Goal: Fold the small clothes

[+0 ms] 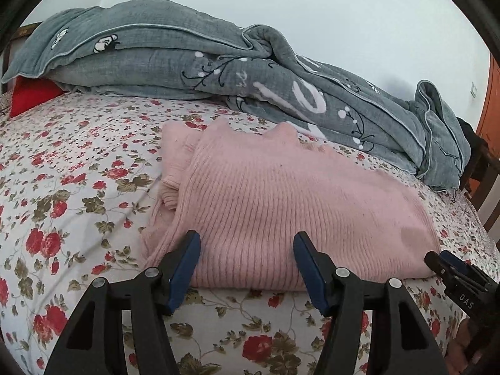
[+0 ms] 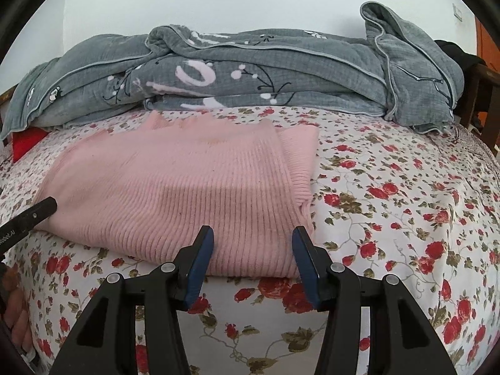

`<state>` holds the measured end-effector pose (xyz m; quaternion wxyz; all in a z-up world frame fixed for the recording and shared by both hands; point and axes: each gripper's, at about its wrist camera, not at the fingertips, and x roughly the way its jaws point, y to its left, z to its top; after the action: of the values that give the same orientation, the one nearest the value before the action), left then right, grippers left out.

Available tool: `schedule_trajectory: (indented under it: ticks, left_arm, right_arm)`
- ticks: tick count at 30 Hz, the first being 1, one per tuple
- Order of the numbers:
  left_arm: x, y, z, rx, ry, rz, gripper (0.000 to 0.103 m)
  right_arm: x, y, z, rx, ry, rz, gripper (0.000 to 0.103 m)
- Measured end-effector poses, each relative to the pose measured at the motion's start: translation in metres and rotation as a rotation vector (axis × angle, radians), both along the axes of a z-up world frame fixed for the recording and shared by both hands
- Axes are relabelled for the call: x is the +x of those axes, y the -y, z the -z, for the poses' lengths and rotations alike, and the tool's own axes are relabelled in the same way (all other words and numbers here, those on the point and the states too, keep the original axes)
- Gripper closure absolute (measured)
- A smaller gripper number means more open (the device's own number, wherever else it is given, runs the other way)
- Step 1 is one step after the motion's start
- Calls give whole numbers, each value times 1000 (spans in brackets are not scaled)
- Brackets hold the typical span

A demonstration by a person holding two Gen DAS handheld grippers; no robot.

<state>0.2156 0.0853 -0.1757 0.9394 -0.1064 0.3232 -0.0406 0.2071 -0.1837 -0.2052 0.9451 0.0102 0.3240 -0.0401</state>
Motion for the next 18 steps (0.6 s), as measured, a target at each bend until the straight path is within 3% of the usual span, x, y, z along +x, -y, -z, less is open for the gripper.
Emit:
schedule_trajectory:
  ticks: [18]
  left_arm:
    - [-5, -7, -1, -40, 25, -36, 43]
  right_arm:
    - [-6, 5, -3, 32, 33, 12, 53]
